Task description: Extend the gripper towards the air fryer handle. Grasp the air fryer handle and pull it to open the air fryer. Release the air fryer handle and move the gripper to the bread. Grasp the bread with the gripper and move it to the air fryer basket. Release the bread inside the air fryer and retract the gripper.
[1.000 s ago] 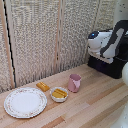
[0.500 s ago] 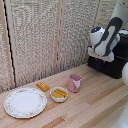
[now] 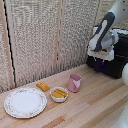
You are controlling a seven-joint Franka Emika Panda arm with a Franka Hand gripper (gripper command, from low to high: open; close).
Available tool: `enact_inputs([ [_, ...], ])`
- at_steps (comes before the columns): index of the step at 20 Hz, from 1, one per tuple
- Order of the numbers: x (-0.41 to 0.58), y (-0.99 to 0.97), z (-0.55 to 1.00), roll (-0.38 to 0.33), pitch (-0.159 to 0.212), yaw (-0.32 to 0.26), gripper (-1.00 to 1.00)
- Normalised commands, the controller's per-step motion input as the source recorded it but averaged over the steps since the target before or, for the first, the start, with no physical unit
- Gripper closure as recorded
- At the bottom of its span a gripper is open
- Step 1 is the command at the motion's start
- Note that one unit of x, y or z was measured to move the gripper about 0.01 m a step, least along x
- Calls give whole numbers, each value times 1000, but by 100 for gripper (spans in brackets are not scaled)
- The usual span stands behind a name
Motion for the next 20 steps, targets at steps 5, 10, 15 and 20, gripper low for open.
enact_inputs([
  [5, -2, 876, -102, 16, -58, -97, 100],
  [10, 0, 898, -135, 2, -95, -97, 100],
  [15, 0, 903, -137, 6, -71, -89, 100],
  [20, -4, 922, -137, 1, -68, -80, 100],
])
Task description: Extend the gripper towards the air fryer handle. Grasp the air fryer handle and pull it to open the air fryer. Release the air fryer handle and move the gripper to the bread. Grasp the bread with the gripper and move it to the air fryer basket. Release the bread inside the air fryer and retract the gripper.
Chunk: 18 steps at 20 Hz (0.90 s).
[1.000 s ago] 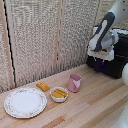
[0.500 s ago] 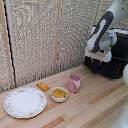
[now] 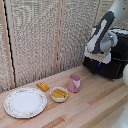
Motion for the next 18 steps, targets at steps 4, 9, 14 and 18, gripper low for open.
enact_inputs([
  [4, 29, 972, 132, -2, -6, -7, 100],
  [9, 147, 860, 802, -4, -1, -29, 100],
  [14, 189, 845, 583, -39, -26, -76, 100],
  [18, 48, 922, 57, -36, -65, -23, 100],
])
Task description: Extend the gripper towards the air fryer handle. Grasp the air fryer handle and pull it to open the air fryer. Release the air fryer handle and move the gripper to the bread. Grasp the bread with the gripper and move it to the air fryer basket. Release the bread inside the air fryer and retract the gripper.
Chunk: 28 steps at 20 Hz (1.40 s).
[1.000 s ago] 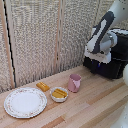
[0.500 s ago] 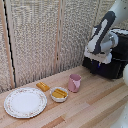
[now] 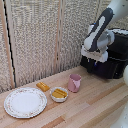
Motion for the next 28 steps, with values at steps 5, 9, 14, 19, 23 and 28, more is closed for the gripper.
enact_inputs([
  [5, -29, 882, -114, -28, -5, 19, 100],
  [9, -162, 831, -66, 0, 6, 34, 100],
  [14, 99, 845, -133, -40, 0, -3, 100],
  [19, 146, 424, -165, -67, -18, -5, 100],
  [23, -9, 264, -1, -29, -16, -2, 100],
  [28, 4, 223, 162, -18, 19, 10, -100],
])
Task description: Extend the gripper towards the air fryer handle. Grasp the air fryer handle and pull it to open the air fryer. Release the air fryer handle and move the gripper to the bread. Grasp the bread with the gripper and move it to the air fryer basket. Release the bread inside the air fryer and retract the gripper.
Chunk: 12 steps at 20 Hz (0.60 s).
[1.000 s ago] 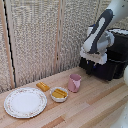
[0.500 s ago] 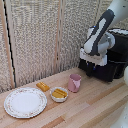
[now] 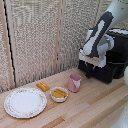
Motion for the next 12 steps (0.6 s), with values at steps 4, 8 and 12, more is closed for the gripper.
enact_inputs([
  [4, 0, 156, 699, -67, 106, 0, -100],
  [8, 71, 198, 694, -63, 87, 3, -100],
  [12, 204, 326, 931, -18, 52, 66, -100],
])
